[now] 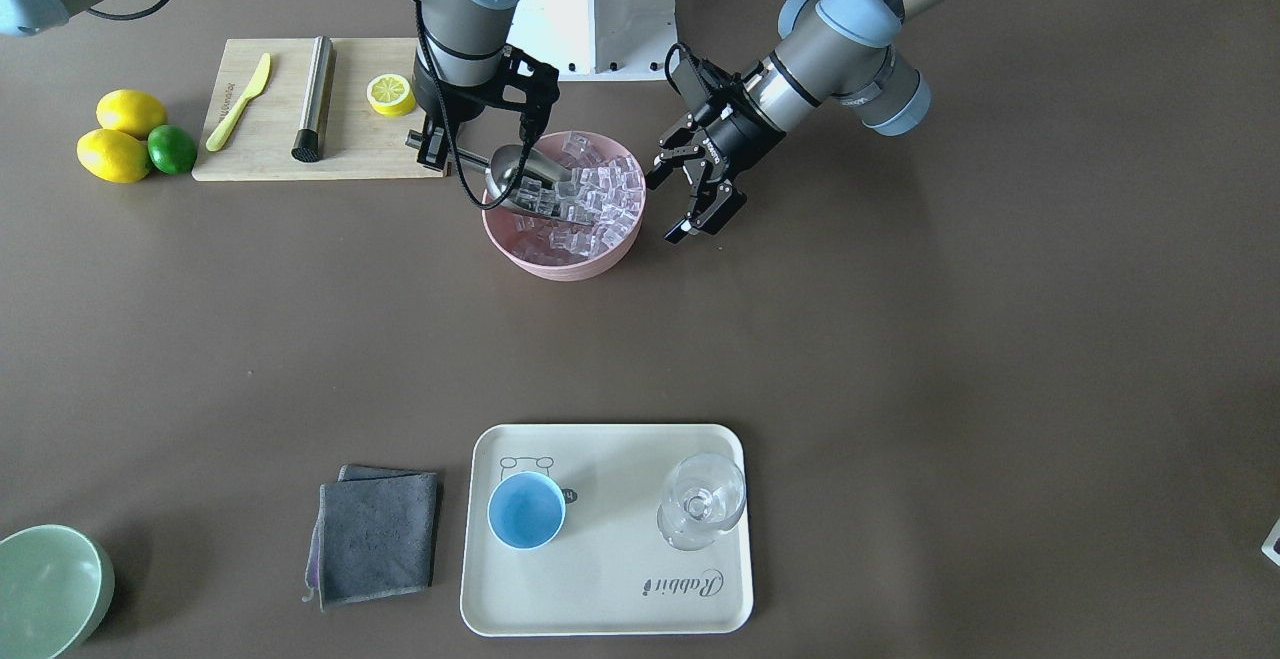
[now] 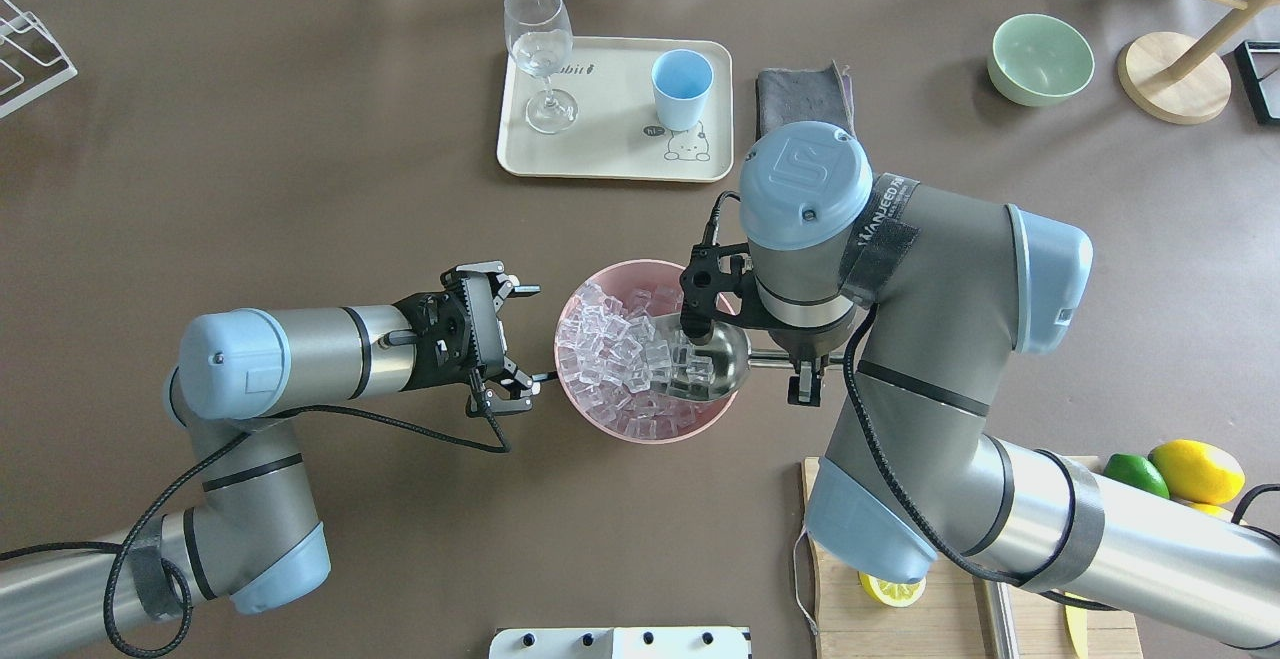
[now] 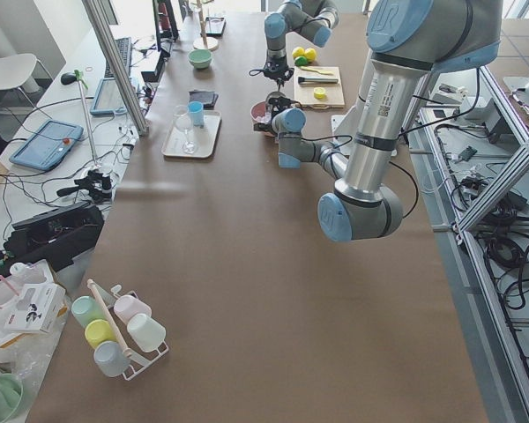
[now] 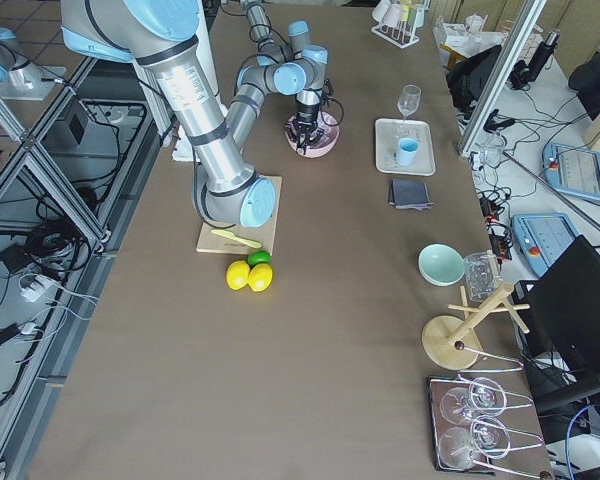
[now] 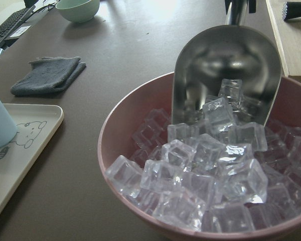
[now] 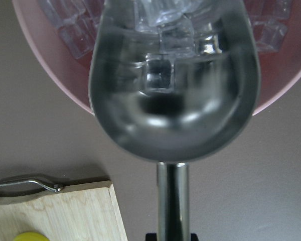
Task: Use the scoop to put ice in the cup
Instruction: 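Drag the scoop through the ice and tilt it up to fill it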
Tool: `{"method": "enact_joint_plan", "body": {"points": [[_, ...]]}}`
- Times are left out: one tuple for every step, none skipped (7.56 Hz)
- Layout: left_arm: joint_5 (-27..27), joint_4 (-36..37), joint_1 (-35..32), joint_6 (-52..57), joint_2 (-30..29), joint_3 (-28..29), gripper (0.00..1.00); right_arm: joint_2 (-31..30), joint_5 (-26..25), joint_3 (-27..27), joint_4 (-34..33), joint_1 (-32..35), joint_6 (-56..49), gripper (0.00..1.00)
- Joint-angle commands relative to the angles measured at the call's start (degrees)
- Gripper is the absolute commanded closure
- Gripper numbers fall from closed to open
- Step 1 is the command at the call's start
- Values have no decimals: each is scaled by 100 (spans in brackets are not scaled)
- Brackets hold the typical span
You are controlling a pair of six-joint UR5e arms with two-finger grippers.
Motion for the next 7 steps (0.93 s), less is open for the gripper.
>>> {"method": "enact_joint_plan", "body": {"points": [[7,-4,1,-6,300,-271,1,-238,232,0,442,160,-102,100],[-10,-4,10,-6,345,-351,1,-300,268,0,574,230,-137,100],[-19,-4,1,-6,346,-360,1,-405,364,0,776,283,-137,100],[-11,-4,1,-6,354,-361,1,-484,487,0,943,345,-146,100],[-11,-4,1,-6,354,-361,1,-520,584,0,1040,389,-224,100],[-28,-4,1,-6,354,-361,1,-511,593,17,1059,398,-234,100],[-46,-4,-8,-6,354,-369,1,-520,593,44,1085,398,-243,100]]}}
